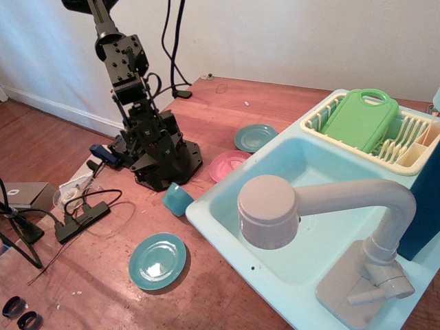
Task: Put cup from anywhere into sink
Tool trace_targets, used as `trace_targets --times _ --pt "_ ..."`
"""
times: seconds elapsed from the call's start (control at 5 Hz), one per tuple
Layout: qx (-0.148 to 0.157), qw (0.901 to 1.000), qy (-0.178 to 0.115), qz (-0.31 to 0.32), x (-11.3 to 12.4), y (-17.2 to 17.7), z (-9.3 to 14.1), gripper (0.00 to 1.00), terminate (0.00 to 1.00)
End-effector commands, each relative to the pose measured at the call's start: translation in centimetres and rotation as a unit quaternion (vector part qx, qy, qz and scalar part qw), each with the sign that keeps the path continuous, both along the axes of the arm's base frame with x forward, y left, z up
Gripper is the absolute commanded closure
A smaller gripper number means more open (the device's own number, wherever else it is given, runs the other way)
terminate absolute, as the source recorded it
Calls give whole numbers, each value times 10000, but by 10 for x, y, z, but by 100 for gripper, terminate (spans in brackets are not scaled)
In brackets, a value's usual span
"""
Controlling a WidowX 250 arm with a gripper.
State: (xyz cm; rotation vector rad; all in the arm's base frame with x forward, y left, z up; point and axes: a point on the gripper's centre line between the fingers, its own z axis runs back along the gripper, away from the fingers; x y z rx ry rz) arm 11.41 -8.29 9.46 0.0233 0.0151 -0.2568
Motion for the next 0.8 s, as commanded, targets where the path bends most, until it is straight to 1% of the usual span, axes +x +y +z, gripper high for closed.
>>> trace_targets --times 0.0,0.2,0.4,0.6 --pt "0 10000 0 0 0 0 0 0 0" --pt "-161 9998 144 -43 1 -6 -24 0 0" --pt "-204 9997 151 -31 3 -10 -41 0 0" --pt "-260 9995 152 -21 -2 -12 -52 0 0"
